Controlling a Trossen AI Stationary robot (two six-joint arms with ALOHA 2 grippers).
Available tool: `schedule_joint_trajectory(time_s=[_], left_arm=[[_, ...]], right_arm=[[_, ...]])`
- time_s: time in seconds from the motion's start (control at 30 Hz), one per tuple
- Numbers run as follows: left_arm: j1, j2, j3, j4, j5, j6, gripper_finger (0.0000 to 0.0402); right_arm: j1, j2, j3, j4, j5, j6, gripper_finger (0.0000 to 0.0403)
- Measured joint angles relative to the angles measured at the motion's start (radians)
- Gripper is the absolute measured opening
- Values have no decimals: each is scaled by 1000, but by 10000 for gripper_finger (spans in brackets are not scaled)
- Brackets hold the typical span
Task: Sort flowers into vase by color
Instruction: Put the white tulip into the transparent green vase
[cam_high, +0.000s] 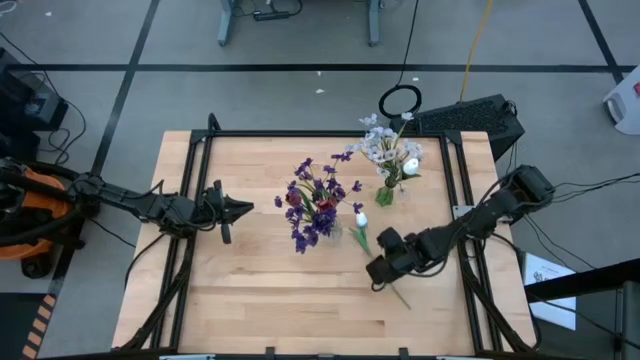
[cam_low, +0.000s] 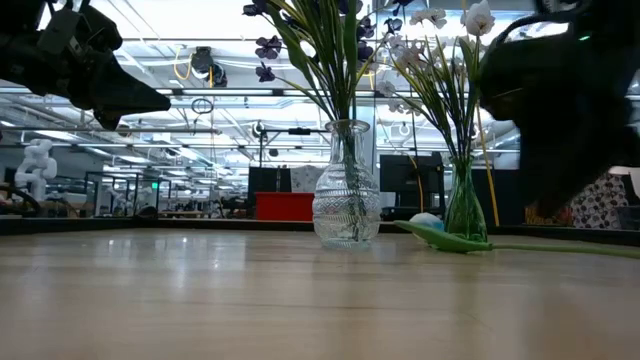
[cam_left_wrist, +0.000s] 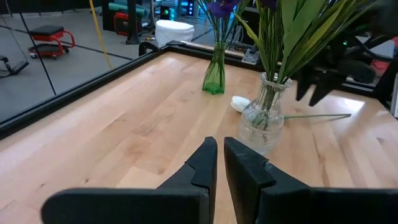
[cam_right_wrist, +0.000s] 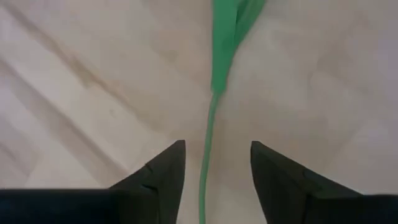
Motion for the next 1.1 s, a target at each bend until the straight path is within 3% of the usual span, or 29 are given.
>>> schedule_joint_trajectory(time_s=[0.27, 0.6, 0.73, 0.9, 1.1], left_arm=[[0, 0, 0, 0, 0, 0, 35], [0, 0, 0, 0, 0, -6, 35], [0, 0, 0, 0, 0, -6, 35], [0, 0, 0, 0, 0, -6, 35], [0, 0, 0, 1, 0, -6, 35]], right_arm=[[-106, 22, 1, 66, -5, -203, 193], [-165, 135, 1, 116, -121, -294, 175], [-176, 157, 6, 111, -150, -246, 138], [-175, 144, 3, 79, -156, -237, 25], [-145, 76, -2, -35, -235, -221, 5]])
